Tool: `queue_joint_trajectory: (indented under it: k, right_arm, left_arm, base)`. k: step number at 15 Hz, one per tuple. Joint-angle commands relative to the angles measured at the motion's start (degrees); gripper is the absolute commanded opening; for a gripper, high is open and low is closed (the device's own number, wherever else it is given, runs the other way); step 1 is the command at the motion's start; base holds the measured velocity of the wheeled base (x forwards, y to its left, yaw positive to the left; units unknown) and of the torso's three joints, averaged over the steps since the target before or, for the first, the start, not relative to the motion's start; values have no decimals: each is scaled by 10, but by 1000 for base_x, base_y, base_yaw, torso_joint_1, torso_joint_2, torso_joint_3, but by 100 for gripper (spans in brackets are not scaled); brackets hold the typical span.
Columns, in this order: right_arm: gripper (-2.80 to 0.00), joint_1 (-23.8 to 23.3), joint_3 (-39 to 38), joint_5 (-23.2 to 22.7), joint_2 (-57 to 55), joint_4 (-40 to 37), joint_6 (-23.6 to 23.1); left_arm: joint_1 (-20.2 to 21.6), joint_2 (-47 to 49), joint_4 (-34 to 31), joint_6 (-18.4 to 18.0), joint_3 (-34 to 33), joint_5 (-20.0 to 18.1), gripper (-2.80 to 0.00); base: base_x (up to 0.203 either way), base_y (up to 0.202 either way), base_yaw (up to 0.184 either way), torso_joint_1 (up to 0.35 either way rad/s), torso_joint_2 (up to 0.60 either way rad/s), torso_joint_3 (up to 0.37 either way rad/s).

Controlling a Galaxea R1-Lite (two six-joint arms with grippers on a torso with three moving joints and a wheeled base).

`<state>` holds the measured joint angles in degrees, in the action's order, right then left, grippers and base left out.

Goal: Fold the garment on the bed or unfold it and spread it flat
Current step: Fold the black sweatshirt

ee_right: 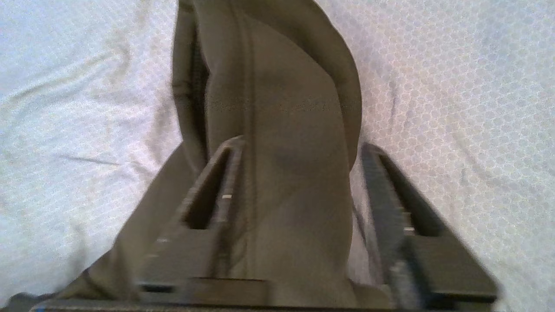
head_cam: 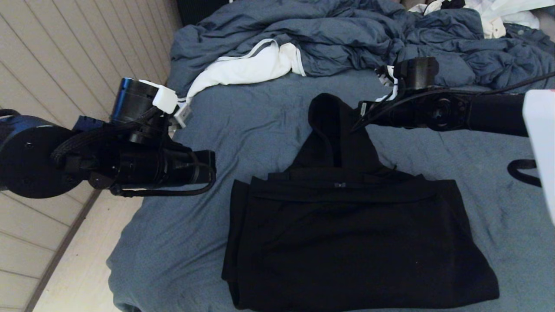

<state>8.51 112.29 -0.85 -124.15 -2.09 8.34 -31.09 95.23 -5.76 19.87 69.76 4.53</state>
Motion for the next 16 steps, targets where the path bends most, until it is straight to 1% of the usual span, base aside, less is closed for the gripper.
queue_joint_trajectory:
  k: [1, 4, 8, 9, 10, 16]
  right_arm:
    - [0, -1, 0, 1, -21, 23, 1]
    - [0, 0, 0, -2, -46, 51, 1]
    - [0, -1, 1, -3, -58, 58, 4]
    - [-235, 0, 0, -3, -58, 55, 5]
    - [-280, 1, 0, -2, -58, 53, 6]
    - [-280, 0, 0, -2, -54, 57, 8]
  left_arm:
    - [1, -21, 0, 2, -5, 1, -280]
    - [1, -22, 0, 3, -8, 4, -280]
    - [1, -28, 3, 3, -22, 5, -280]
    - [1, -29, 6, 3, -24, 4, -280]
    - [1, -29, 7, 2, -26, 5, -280]
    - [-2, -26, 7, 2, -28, 5, -280]
  base:
    - [0, 0, 0, 0, 0, 0]
    - [0, 0, 0, 0, 0, 0]
    - [0, 0, 0, 0, 0, 0]
    - [0, 0, 0, 0, 0, 0]
    - [0, 0, 0, 0, 0, 0]
    - [0, 0, 0, 0, 0, 0]
